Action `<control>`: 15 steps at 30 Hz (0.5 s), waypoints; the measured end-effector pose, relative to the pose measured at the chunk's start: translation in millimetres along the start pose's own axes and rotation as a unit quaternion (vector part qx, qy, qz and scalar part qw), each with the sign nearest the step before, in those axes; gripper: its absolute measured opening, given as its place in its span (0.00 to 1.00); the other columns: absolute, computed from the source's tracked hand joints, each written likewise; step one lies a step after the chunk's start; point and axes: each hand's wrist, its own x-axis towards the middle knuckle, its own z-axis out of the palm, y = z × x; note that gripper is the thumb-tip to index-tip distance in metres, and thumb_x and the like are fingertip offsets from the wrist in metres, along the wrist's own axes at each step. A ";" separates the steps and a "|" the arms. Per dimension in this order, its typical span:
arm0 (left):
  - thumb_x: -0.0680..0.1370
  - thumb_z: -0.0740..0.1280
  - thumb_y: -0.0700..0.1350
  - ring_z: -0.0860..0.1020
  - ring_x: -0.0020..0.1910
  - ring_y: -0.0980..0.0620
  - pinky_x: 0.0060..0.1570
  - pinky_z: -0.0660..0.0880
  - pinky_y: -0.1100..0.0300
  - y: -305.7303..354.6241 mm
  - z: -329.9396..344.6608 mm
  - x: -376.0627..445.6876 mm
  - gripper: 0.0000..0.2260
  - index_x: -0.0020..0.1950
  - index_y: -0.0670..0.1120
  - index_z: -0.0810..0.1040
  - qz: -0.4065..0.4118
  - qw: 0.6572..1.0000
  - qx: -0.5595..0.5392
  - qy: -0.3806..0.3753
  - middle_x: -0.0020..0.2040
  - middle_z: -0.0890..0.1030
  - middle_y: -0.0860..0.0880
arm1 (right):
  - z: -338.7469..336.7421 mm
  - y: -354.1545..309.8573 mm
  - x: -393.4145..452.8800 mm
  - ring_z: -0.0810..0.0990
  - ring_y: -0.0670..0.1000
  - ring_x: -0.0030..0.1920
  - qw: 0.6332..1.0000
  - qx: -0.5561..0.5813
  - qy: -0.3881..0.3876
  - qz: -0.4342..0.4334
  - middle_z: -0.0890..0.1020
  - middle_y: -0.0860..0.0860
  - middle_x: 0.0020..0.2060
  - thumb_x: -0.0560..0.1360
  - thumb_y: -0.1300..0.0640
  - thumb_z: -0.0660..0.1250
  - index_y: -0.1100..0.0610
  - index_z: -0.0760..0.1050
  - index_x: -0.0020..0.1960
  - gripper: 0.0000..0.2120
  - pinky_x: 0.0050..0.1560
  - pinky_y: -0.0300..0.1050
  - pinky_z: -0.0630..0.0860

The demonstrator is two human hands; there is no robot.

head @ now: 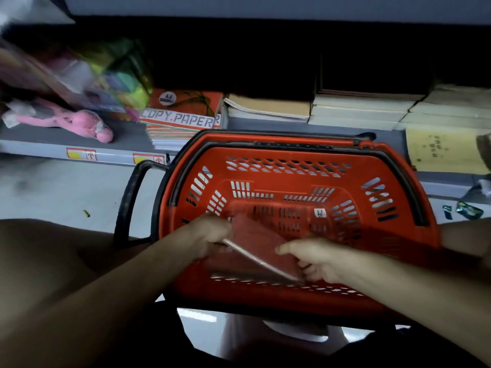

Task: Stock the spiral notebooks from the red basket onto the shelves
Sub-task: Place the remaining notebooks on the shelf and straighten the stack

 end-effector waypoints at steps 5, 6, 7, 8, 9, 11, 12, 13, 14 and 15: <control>0.76 0.63 0.28 0.79 0.36 0.52 0.35 0.78 0.59 -1.4 -23.8 -53.4 0.11 0.39 0.42 0.77 0.041 0.980 -0.176 -0.084 0.36 0.81 0.46 | -14.1 4.3 -30.8 0.73 0.50 0.40 0.988 0.152 -0.007 0.040 0.75 0.52 0.40 0.77 0.60 0.69 0.58 0.74 0.46 0.04 0.37 0.43 0.71; 0.76 0.63 0.28 0.79 0.36 0.52 0.37 0.78 0.58 -4.6 -28.9 -67.7 0.11 0.41 0.42 0.78 0.054 0.973 -0.201 -0.101 0.37 0.81 0.46 | -18.2 4.2 -38.6 0.73 0.50 0.39 0.986 0.160 -0.015 0.038 0.76 0.51 0.39 0.77 0.61 0.68 0.57 0.75 0.45 0.03 0.37 0.44 0.69; 0.75 0.63 0.28 0.79 0.37 0.51 0.38 0.78 0.58 -8.4 -34.2 -83.2 0.10 0.44 0.41 0.78 0.069 0.964 -0.224 -0.122 0.40 0.81 0.45 | -23.2 2.8 -51.3 0.73 0.50 0.39 0.985 0.169 -0.029 0.025 0.77 0.52 0.39 0.76 0.62 0.67 0.56 0.75 0.44 0.03 0.38 0.44 0.69; 0.74 0.64 0.28 0.80 0.39 0.50 0.38 0.79 0.58 -14.9 -38.6 -94.8 0.11 0.48 0.41 0.80 0.079 0.954 -0.252 -0.141 0.44 0.82 0.43 | -27.7 1.2 -62.1 0.74 0.51 0.39 0.983 0.179 -0.047 0.009 0.78 0.52 0.39 0.77 0.63 0.66 0.56 0.76 0.45 0.04 0.39 0.45 0.70; 0.71 0.65 0.28 0.81 0.42 0.48 0.39 0.79 0.57 -21.1 -42.1 -106.0 0.13 0.52 0.40 0.80 0.096 0.943 -0.275 -0.158 0.48 0.84 0.42 | -31.8 0.1 -76.3 0.77 0.51 0.40 0.981 0.186 -0.059 -0.017 0.81 0.53 0.41 0.77 0.63 0.65 0.57 0.77 0.47 0.04 0.41 0.46 0.72; 0.67 0.68 0.28 0.82 0.49 0.44 0.41 0.81 0.55 -29.7 -48.8 -131.3 0.23 0.61 0.39 0.79 0.141 0.918 -0.319 -0.188 0.58 0.83 0.37 | -39.2 1.1 -113.8 0.82 0.55 0.49 0.970 0.207 -0.083 -0.094 0.85 0.56 0.51 0.79 0.64 0.64 0.60 0.79 0.55 0.08 0.48 0.50 0.77; 0.66 0.67 0.27 0.82 0.52 0.42 0.43 0.82 0.53 -32.7 -51.7 -143.5 0.26 0.64 0.39 0.78 0.165 0.904 -0.338 -0.205 0.61 0.82 0.36 | -41.7 3.1 -132.4 0.82 0.57 0.56 0.963 0.209 -0.099 -0.138 0.85 0.57 0.56 0.79 0.63 0.64 0.62 0.79 0.60 0.11 0.52 0.52 0.78; 0.66 0.67 0.27 0.82 0.55 0.40 0.44 0.83 0.51 -34.7 -54.9 -153.6 0.28 0.65 0.40 0.77 0.193 0.888 -0.354 -0.220 0.62 0.81 0.35 | -43.6 4.9 -150.4 0.81 0.59 0.61 0.956 0.198 -0.110 -0.184 0.84 0.58 0.58 0.80 0.63 0.64 0.62 0.79 0.62 0.13 0.54 0.52 0.79; 0.66 0.66 0.27 0.82 0.57 0.39 0.47 0.83 0.49 -35.4 -59.9 -162.4 0.29 0.66 0.41 0.76 0.226 0.875 -0.361 -0.230 0.63 0.81 0.36 | -44.7 6.0 -166.1 0.81 0.60 0.62 0.951 0.176 -0.112 -0.230 0.85 0.57 0.58 0.80 0.62 0.64 0.60 0.79 0.63 0.13 0.53 0.53 0.81; 0.66 0.67 0.29 0.80 0.60 0.38 0.50 0.82 0.48 -34.8 -63.8 -171.0 0.30 0.68 0.42 0.76 0.264 0.865 -0.357 -0.234 0.64 0.80 0.36 | -44.3 6.3 -180.5 0.82 0.60 0.60 0.944 0.153 -0.105 -0.272 0.85 0.56 0.57 0.80 0.61 0.65 0.57 0.79 0.64 0.13 0.51 0.53 0.83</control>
